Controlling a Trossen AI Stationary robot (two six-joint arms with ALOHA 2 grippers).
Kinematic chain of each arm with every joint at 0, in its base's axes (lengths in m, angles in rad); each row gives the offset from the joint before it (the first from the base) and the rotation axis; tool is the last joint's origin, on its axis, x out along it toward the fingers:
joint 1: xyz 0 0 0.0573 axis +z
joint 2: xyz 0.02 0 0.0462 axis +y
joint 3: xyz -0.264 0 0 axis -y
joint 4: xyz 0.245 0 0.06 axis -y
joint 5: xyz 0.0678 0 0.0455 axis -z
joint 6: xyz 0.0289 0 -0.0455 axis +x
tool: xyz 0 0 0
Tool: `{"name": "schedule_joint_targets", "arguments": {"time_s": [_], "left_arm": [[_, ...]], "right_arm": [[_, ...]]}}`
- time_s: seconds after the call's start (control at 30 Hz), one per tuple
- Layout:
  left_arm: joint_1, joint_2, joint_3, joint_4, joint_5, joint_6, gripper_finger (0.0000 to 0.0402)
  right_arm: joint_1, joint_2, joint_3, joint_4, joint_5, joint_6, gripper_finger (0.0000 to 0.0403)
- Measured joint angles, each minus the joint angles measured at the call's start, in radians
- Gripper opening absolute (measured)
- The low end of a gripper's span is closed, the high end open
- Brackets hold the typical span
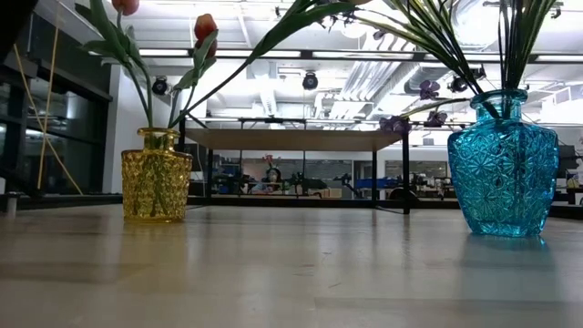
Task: Pick and place flowers into a vace then onto a shelf
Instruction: Put the red flowers into the blue vase
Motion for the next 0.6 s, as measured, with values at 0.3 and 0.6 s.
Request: {"name": "schedule_joint_targets", "arguments": {"time_s": [0.3, 0.6], "left_arm": [[-0.003, -0.001, -0.11, 0.179, -0.077, 0.062, 0.0022], [0.006, -0.002, -0.109, 0.159, -0.098, 0.071, 0.0022]], "right_arm": [[0.0, 0.0, 0.014, -0.032, 0.0, 0.001, 0.0142], [0.0, 0.0, 0.014, -0.036, 0.016, 0.0, 0.0142]]}}
